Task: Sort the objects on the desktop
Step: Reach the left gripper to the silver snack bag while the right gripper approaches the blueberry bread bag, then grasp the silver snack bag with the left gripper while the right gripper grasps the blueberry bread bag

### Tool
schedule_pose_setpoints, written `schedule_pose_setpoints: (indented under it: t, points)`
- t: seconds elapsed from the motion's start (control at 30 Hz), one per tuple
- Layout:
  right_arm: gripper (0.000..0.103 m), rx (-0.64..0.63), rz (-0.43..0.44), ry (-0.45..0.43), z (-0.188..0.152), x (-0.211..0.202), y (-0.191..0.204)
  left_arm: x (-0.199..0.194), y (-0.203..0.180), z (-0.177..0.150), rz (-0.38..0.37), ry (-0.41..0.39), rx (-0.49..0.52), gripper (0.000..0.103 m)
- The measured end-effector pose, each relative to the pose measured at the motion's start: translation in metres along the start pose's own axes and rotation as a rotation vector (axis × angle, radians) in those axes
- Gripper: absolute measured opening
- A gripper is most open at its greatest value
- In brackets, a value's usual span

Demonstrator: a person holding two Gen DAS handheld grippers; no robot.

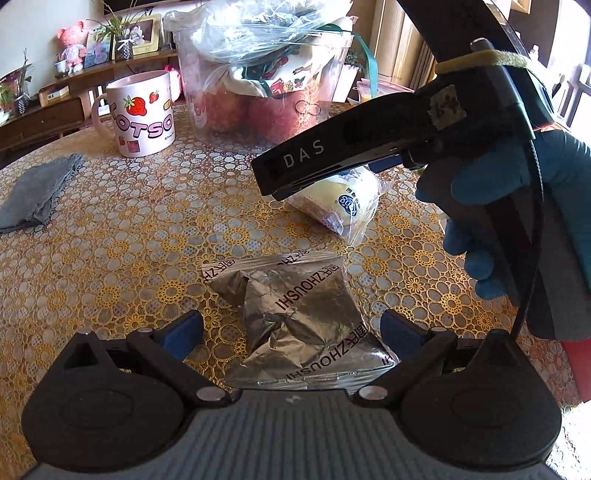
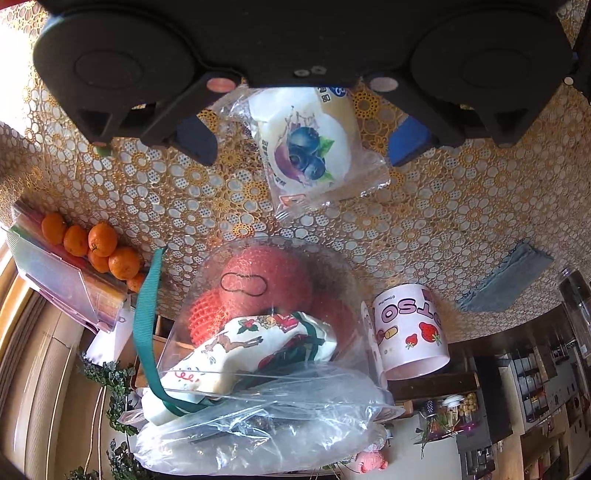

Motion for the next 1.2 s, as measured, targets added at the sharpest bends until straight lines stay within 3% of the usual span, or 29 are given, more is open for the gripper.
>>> schedule_pose_setpoints:
  t: [0.5, 0.7, 0.97, 1.2]
  points:
    - [0.085, 0.004, -0.01, 0.029, -0.012, 0.018, -0.007, 0.002, -0.003, -0.003, 0.038, -0.03, 0.024, 0.101]
    - [0.081, 0.011, -0.013, 0.021, -0.012, 0.017, -0.007, -0.002, -0.005, -0.004, 0.029, -0.044, 0.032, 0.094]
    - [0.06, 0.011, -0.024, 0.016, -0.011, 0.012, -0.004, -0.005, -0.006, -0.004, 0.015, -0.05, 0.029, 0.084]
    - [0.056, 0.026, -0.044, 0.002, -0.014, 0.0, -0.006, -0.005, -0.008, -0.004, 0.014, -0.054, 0.052, 0.08]
Point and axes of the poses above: each gripper's, at about its wrist camera, not at the fingertips, and x roughly the way its jaws point, y to its left, z to its top, the point moved 4 cm from there along x, roughly the way its jaws point, and after that the axes turned 11 degrees about x, right-handed, at the moved point
